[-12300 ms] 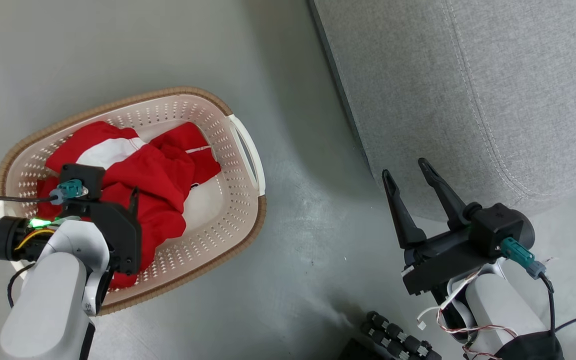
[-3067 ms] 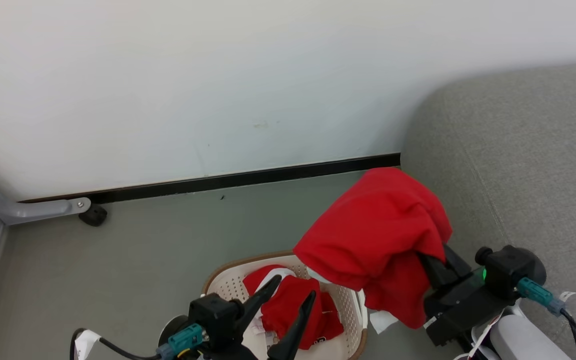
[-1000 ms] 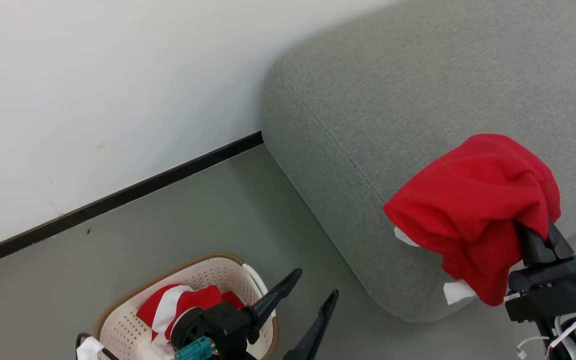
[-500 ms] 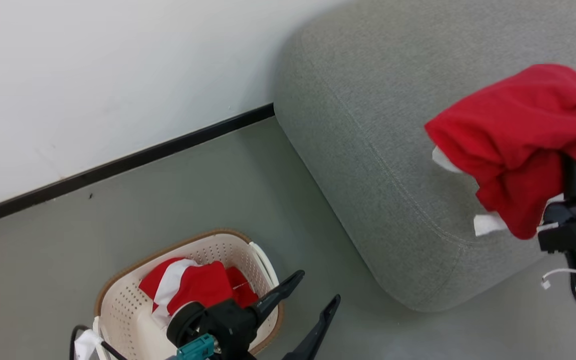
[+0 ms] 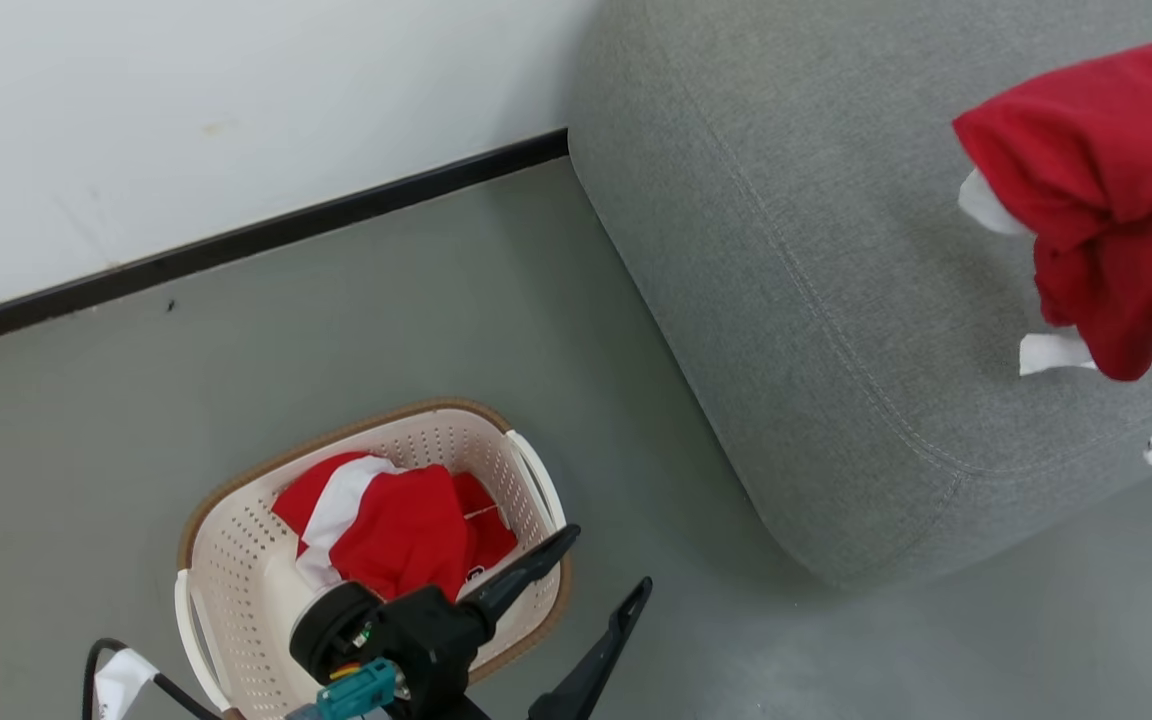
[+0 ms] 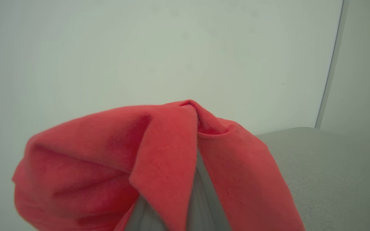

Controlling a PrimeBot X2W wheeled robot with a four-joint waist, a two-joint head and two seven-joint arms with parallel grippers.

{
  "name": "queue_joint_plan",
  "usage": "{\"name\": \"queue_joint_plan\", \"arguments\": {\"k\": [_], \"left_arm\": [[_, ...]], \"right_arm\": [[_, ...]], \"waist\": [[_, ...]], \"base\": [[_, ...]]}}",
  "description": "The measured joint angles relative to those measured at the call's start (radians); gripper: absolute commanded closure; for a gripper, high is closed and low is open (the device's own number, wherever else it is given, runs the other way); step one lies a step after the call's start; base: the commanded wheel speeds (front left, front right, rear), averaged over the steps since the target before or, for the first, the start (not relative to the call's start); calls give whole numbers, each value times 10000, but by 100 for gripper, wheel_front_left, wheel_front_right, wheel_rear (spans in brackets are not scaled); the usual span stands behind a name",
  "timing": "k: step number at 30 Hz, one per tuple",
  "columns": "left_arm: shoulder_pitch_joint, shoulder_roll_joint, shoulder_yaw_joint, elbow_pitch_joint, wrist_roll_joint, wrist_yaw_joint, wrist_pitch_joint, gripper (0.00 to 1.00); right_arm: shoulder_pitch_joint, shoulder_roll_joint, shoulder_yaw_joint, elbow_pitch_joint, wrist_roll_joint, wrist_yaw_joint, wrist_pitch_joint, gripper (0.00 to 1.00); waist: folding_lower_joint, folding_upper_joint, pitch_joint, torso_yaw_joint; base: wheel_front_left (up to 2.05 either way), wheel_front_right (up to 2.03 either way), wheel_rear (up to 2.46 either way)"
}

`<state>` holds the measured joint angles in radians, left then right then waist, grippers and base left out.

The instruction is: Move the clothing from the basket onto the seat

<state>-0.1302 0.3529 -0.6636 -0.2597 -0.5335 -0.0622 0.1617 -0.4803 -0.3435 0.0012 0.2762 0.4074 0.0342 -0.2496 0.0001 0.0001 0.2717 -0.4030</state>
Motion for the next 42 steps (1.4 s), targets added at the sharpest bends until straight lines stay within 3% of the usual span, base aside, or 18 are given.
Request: {"name": "queue_joint_plan", "arguments": {"k": [11, 26, 34, 42], "left_arm": [[-328, 291, 276, -489, 100, 109, 391, 0], [-253, 961, 711, -1225, 357, 458, 828, 0], [-255, 1223, 872, -1576, 410, 550, 1030, 0], [-277, 1352, 1110, -1722, 422, 635, 1181, 0]], "right_arm": [[-1506, -12, -362, 1266, 253, -4, -2, 100], [-2275, -10, -1766, 2265, 656, -224, -29, 100], [-2595, -138, -2690, 3712, 1221, -171, -69, 100], [-2724, 650, -2890, 4259, 1406, -334, -71, 100]], "waist": [[-1, 0, 836, 5], [0, 0, 2036, -108], [0, 0, 2616, -79], [-1, 0, 3127, 133]], "base": [[0, 0, 0], [0, 0, 0], [0, 0, 0], [0, 0, 0]]}}
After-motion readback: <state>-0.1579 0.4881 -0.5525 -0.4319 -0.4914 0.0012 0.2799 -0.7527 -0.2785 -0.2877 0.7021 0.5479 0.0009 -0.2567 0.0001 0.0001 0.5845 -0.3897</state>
